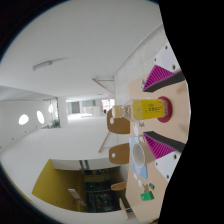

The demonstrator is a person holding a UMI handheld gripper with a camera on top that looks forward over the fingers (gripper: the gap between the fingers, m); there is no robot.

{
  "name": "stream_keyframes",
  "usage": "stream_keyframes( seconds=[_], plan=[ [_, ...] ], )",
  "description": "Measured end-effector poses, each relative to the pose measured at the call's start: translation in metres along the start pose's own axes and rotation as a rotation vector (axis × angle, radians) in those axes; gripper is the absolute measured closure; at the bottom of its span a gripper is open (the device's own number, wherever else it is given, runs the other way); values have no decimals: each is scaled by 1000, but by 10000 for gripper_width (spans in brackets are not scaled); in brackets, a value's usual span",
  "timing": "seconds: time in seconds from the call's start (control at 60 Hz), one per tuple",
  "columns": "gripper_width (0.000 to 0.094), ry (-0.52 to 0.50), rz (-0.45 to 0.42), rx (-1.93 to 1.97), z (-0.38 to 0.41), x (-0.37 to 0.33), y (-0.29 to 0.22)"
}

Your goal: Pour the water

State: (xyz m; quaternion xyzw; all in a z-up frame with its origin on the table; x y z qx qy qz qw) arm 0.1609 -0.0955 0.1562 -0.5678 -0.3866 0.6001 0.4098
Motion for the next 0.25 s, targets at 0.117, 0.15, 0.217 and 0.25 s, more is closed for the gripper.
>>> stream_keyframes(
  seconds=[0.117, 0.15, 0.217, 0.25],
  plan=[
    [82, -104, 31, 41, 3, -35, 24],
    [81, -116, 33, 50, 6, -54, 36],
    [83, -146, 47, 66, -2, -65, 47],
    [85, -152, 50, 79, -7, -70, 53]
  ],
)
Point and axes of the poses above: the point between the fingertips, and its own axes, seen from behind it with the camera up: z to the left, y down, x forward, the way the camera looks, the point moved 8 cm from there along -x, backward, against the way the camera looks, and after that the axes turned 9 degrees about z, right-handed, at the moved point
